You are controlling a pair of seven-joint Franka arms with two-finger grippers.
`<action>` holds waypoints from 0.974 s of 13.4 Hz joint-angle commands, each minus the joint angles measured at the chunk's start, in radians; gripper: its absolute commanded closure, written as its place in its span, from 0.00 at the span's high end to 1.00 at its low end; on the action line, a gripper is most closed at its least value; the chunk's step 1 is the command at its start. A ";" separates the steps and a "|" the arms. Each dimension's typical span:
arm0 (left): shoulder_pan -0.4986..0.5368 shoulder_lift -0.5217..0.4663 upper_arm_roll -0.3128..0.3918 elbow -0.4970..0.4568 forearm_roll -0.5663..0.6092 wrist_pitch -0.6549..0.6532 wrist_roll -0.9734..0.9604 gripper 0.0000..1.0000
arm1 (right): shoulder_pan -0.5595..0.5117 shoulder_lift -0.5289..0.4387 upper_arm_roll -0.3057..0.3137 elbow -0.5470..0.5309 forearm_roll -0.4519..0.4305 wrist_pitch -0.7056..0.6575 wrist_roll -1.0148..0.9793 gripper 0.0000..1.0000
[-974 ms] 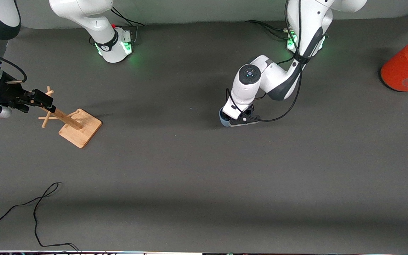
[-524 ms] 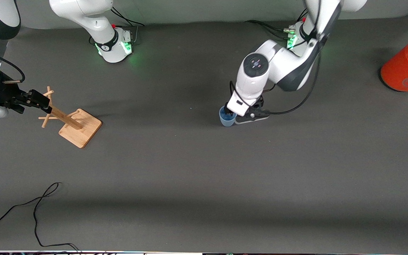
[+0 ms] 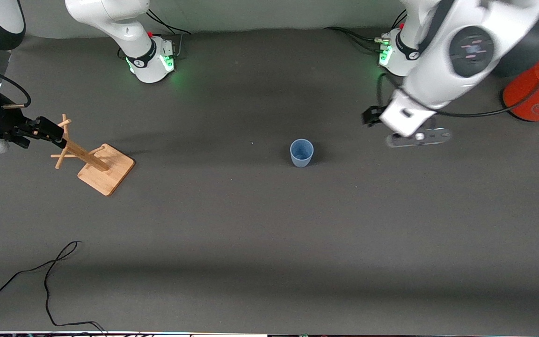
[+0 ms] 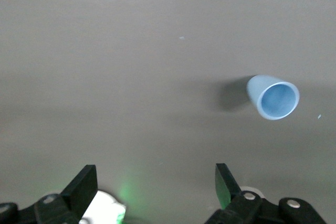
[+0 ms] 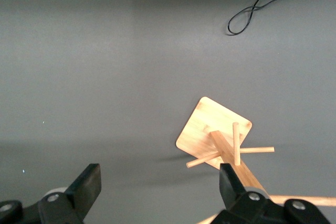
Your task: Rotate and upright cup with both arms
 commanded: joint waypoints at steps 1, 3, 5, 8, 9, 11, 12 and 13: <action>0.139 -0.012 -0.010 0.080 -0.021 -0.116 0.189 1.00 | 0.000 -0.014 0.000 0.019 -0.008 -0.025 -0.025 1.00; 0.211 -0.012 -0.009 0.123 -0.017 -0.163 0.268 1.00 | 0.000 0.000 -0.003 0.036 -0.002 -0.025 -0.027 1.00; 0.250 -0.009 -0.003 0.159 -0.003 -0.171 0.286 1.00 | 0.001 0.004 0.003 0.037 0.001 -0.025 -0.025 1.00; 0.166 0.003 0.124 0.191 0.028 -0.162 0.335 1.00 | 0.000 0.006 0.003 0.039 0.001 -0.025 -0.027 1.00; 0.140 0.005 0.175 0.196 0.029 -0.165 0.363 1.00 | 0.001 0.006 0.003 0.037 0.001 -0.025 -0.027 1.00; 0.138 0.008 0.186 0.208 0.036 -0.162 0.382 1.00 | 0.001 0.013 0.003 0.039 0.001 -0.025 -0.025 1.00; 0.138 0.011 0.184 0.206 0.052 -0.156 0.385 1.00 | 0.001 0.018 0.003 0.040 0.001 -0.025 -0.025 1.00; 0.136 0.016 0.183 0.206 0.066 -0.141 0.386 1.00 | 0.001 0.020 0.003 0.048 0.001 -0.025 -0.027 1.00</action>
